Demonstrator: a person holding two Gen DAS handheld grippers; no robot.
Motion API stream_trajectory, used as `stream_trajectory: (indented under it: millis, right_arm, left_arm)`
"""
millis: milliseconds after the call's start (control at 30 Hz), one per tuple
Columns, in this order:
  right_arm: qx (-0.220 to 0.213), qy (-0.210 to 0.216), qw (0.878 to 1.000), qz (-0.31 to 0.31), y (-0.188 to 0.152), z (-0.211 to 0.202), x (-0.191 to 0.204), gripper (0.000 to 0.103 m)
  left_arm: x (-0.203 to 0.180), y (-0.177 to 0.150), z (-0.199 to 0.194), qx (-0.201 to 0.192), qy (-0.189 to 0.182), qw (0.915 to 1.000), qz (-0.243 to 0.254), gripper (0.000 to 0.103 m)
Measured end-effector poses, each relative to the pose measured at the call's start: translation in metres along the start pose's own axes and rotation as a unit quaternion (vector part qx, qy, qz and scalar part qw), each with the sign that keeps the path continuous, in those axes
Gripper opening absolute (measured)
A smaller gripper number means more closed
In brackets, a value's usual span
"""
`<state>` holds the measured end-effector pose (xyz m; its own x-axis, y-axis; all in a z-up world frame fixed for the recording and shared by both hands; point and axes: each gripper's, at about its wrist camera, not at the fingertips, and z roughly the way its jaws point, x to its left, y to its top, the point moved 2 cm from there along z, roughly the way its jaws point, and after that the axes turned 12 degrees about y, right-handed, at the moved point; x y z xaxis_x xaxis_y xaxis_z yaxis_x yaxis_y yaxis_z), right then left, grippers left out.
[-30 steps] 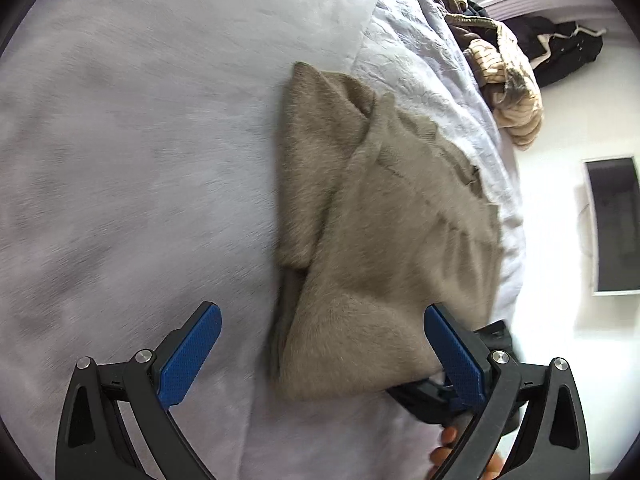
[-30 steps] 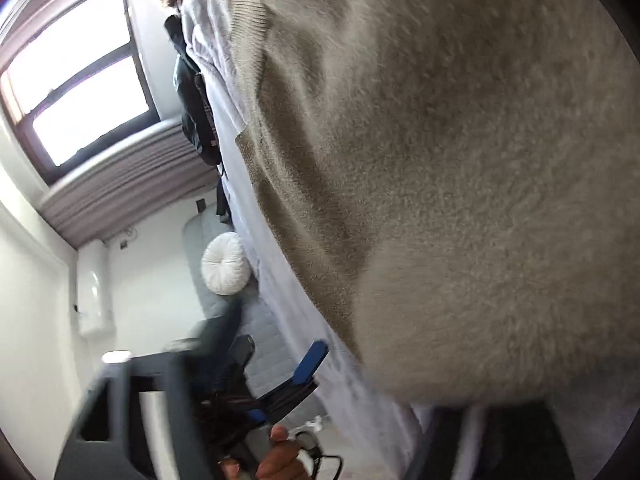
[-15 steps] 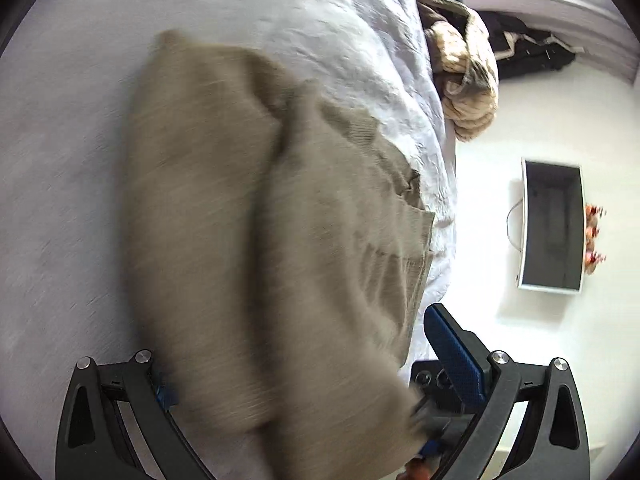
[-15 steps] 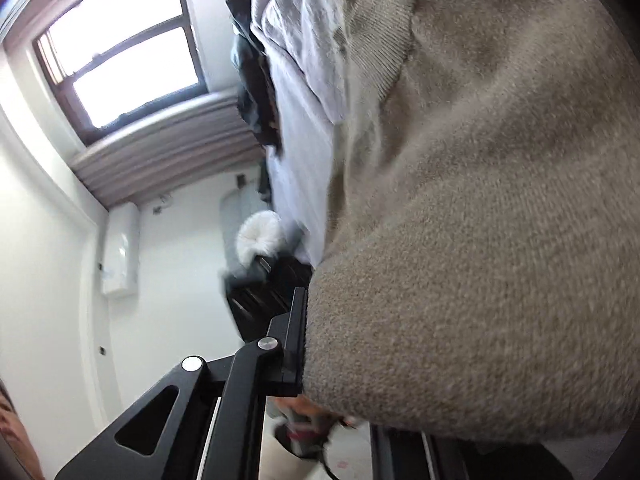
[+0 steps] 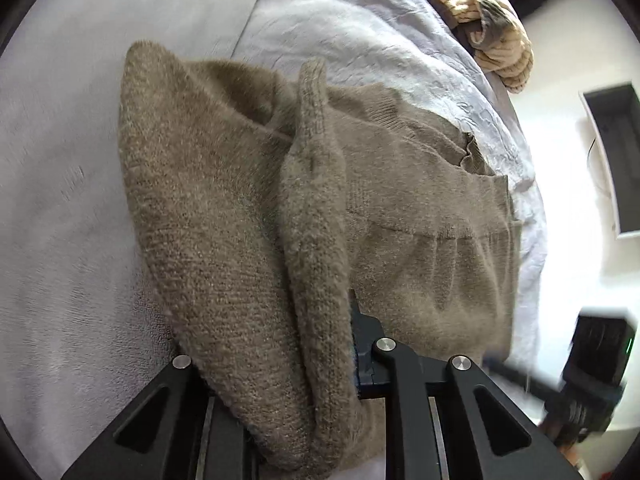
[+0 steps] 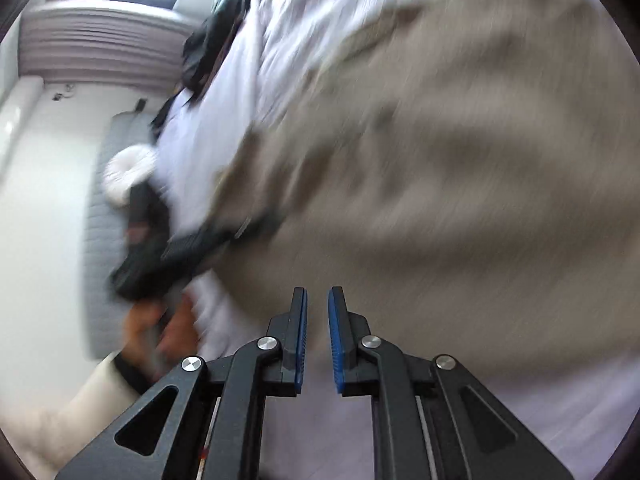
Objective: Fold small clothes
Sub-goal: 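Grasp the folded sweater edges with both tools and lift it, then carry the sweater with the right tool while the left tool opens and releases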
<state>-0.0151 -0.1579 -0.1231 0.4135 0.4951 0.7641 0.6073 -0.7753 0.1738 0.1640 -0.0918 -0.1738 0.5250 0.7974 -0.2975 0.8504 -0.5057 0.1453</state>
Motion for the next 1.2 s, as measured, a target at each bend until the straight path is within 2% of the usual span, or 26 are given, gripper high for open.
stream_trajectory:
  millis: [67, 167, 233, 300, 333, 433, 500, 600, 700, 800, 867, 933, 967, 1133, 1200]
  right_arm:
    - [-0.003, -0.038, 0.999, -0.012, 0.021, 0.011, -0.014, 0.010]
    - [0.046, -0.080, 0.995, -0.021, 0.030, 0.043, -0.033, 0.009]
    - [0.053, -0.100, 0.992, -0.058, 0.031, 0.052, -0.031, 0.005]
    - [0.057, -0.102, 0.991, -0.066, 0.032, 0.051, -0.024, 0.005]
    - [0.057, -0.088, 0.992, -0.063, 0.032, 0.046, -0.022, 0.005]
    - [0.043, -0.011, 0.999, -0.012, 0.035, 0.018, -0.032, 0.006]
    - [0.024, 0.014, 1.000, 0.014, 0.034, -0.008, -0.045, 0.006]
    - [-0.013, 0.040, 0.998, 0.046, 0.039, -0.053, -0.068, 0.006]
    - [-0.041, 0.056, 0.995, 0.067, 0.045, -0.090, -0.093, 0.006]
    - [-0.058, 0.083, 0.990, 0.100, 0.039, -0.110, -0.122, 0.012]
    - [-0.063, 0.106, 0.984, 0.128, 0.036, -0.120, -0.150, 0.012]
    - [-0.064, 0.129, 0.977, 0.159, 0.029, -0.118, -0.169, 0.012]
    - [-0.068, 0.143, 0.973, 0.168, 0.027, -0.118, -0.175, 0.012]
    - [-0.073, 0.163, 0.968, 0.177, 0.021, -0.109, -0.183, 0.012]
    - [-0.076, 0.172, 0.964, 0.186, 0.019, -0.108, -0.187, 0.012]
  left_arm:
    - [-0.010, -0.001, -0.007, -0.016, 0.017, 0.9997, 0.010, 0.020]
    - [-0.019, -0.001, -0.019, -0.034, 0.028, 0.9989, 0.018, 0.019]
    - [-0.038, 0.001, -0.030, -0.049, 0.035, 0.9978, 0.027, 0.019]
    - [-0.054, 0.001, -0.040, -0.064, 0.045, 0.9961, 0.042, 0.019]
    - [-0.068, 0.002, -0.048, -0.074, 0.048, 0.9947, 0.052, 0.019]
    - [-0.100, 0.006, -0.062, -0.092, 0.049, 0.9918, 0.074, 0.019]
    - [-0.131, 0.008, -0.070, -0.098, 0.040, 0.9898, 0.095, 0.019]
    - [-0.187, 0.009, -0.070, -0.103, 0.046, 0.9834, 0.142, 0.019]
    - [-0.248, 0.007, -0.052, -0.104, 0.059, 0.9742, 0.192, 0.019]
    - [-0.296, 0.000, -0.014, -0.077, 0.073, 0.9685, 0.225, 0.020]
    - [-0.318, -0.007, 0.016, -0.059, 0.112, 0.9620, 0.242, 0.020]
    - [-0.329, -0.013, 0.037, -0.048, 0.140, 0.9557, 0.255, 0.026]
    - [-0.331, -0.017, 0.042, -0.046, 0.142, 0.9545, 0.258, 0.027]
    - [-0.332, -0.025, 0.024, -0.062, 0.126, 0.9547, 0.262, 0.028]
    - [-0.335, -0.025, 0.014, -0.067, 0.107, 0.9563, 0.263, 0.050]
